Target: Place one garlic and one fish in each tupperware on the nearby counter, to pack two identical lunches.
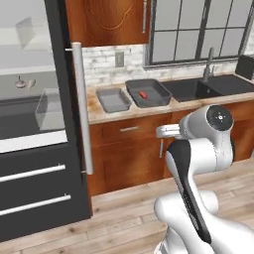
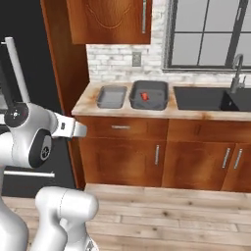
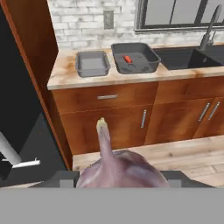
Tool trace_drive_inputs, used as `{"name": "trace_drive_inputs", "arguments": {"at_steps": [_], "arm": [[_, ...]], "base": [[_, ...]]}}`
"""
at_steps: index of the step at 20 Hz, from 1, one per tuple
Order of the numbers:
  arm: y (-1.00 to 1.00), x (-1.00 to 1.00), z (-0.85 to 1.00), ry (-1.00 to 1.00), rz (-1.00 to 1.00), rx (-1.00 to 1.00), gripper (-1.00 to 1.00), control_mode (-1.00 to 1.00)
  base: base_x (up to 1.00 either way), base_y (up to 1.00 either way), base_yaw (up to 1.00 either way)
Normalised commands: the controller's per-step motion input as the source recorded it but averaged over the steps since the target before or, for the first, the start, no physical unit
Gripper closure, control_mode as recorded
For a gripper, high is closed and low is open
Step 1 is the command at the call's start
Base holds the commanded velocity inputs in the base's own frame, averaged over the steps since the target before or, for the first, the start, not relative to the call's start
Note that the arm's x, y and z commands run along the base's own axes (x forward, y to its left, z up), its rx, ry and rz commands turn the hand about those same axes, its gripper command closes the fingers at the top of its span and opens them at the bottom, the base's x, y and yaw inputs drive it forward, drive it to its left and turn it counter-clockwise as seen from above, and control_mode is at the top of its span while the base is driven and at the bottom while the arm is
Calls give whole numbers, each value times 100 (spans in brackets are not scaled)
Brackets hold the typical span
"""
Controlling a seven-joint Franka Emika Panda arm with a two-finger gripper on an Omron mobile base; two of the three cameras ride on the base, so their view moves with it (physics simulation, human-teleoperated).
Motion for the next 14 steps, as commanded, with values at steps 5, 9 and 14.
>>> {"name": "trace_drive_inputs", "arguments": {"at_steps": [5,9,14], "arm": [[0,0,0,0,0,0,100,100],[0,0,0,0,0,0,100,100],[0,0,0,0,0,0,100,100]], "base": [[5,-99,-2],[51,-48,0],[95,-12,1]]}}
